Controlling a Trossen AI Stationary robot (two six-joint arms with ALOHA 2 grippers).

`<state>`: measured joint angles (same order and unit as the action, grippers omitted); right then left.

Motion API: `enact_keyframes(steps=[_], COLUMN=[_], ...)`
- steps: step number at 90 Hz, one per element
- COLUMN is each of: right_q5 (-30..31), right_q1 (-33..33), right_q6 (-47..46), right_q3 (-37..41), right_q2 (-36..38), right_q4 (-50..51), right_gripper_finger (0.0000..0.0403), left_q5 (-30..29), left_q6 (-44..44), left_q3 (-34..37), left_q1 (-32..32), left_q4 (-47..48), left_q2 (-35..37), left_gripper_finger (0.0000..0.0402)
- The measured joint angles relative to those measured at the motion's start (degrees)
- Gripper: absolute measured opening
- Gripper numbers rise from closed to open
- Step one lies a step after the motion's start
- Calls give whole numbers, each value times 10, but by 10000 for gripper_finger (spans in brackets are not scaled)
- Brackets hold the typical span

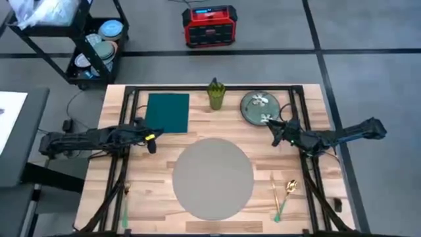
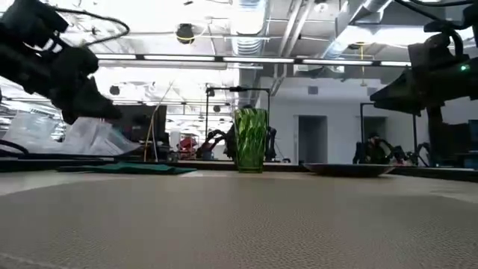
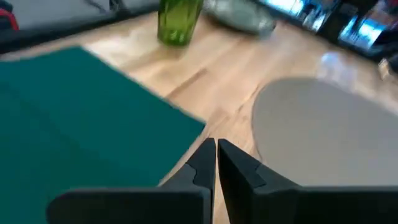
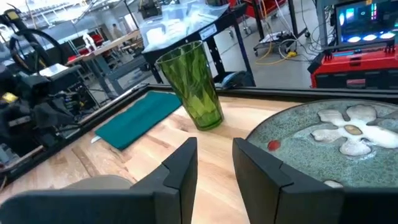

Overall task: Set table place
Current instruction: Fold the green table napkin

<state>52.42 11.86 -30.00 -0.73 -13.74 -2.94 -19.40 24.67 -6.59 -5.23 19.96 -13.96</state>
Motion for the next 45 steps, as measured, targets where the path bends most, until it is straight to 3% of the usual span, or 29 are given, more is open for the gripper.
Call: enact_keyframes(steps=[13,45], right_q5=[0,0], right_q1=[0,0], right_q6=[0,0], right_q3=[0,0], right_q2=[-1,-1], right_q4=[0,0], right_gripper_finger=[91,91], left_q5=[-52,-62], left_q6=[-12,-38], left_q3=[3,3], left_q1=[-7,-10], left_q4=[-42,-98], left_q2=[-11,-10], left_gripper_finger=[0,0])
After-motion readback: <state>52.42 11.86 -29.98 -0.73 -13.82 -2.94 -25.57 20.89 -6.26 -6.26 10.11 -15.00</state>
